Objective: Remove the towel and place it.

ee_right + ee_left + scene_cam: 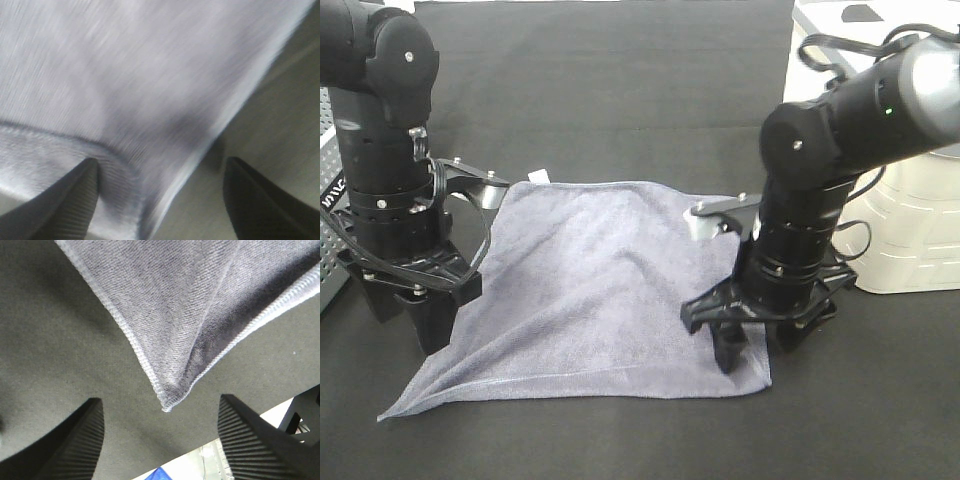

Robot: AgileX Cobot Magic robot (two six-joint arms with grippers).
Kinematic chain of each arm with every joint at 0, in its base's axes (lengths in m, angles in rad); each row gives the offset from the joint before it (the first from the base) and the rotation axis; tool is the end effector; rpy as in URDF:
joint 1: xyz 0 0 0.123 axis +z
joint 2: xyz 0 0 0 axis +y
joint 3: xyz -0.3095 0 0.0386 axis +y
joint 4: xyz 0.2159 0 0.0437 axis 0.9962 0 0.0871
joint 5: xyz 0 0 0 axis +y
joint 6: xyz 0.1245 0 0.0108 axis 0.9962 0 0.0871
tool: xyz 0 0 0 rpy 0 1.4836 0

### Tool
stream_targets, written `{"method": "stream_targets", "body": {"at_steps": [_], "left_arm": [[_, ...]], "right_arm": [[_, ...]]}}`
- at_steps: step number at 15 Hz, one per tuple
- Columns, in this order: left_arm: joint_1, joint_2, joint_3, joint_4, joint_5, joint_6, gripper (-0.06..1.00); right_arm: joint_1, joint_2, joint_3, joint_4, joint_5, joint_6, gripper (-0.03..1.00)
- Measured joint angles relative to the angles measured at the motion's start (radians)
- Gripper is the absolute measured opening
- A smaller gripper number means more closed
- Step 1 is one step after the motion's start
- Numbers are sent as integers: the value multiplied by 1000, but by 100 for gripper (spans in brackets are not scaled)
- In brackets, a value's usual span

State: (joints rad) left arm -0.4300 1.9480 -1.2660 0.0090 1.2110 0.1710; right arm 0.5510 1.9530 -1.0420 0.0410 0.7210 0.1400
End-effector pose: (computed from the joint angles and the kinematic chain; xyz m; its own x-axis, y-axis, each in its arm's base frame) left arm 0.2875 -0.1307 0.1728 -0.7981 0.5566 0.2307 0.5655 0.8241 -0.0323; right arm 0.2720 0.1711 0.1271 -0.9284 -0.3710 -0.0214 -0.3716 0.9279 0.0311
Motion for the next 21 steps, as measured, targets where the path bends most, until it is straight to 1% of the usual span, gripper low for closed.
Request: {"method": "stream_targets", "body": {"at_steps": [3,5,6,8,9,11,14,16,17,18,19,21], "left_arm": [[0,0,0,0,0,4,62],[0,0,0,0,0,4,62],[0,0,0,0,0,4,62],[0,0,0,-16,1,4,62],[0,0,0,-33,1,4,62],[0,0,0,-55,1,4,62],[0,0,0,-67,1,4,62],[0,0,0,-68,1,4,62],[0,0,0,-69,1,5,62],[0,0,0,-69,1,8,62],[0,0,0,-69,1,9,62],[0,0,0,-69,1,15,62]], "right_arm": [[70,-43,63,-7,43,0,68],[98,-123,112,-15,41,18,68],[99,-168,116,-23,14,24,68],[99,-212,116,-25,-106,25,68],[99,-206,116,-25,-145,26,68],[99,-149,116,-33,-169,26,68],[99,-68,116,-87,-172,84,68],[99,-56,117,-103,-165,103,68],[99,-56,118,-103,-141,103,68],[99,-56,119,-102,-85,103,68],[99,-57,125,-98,-75,103,68],[99,-91,184,-74,-64,102,68]]}}
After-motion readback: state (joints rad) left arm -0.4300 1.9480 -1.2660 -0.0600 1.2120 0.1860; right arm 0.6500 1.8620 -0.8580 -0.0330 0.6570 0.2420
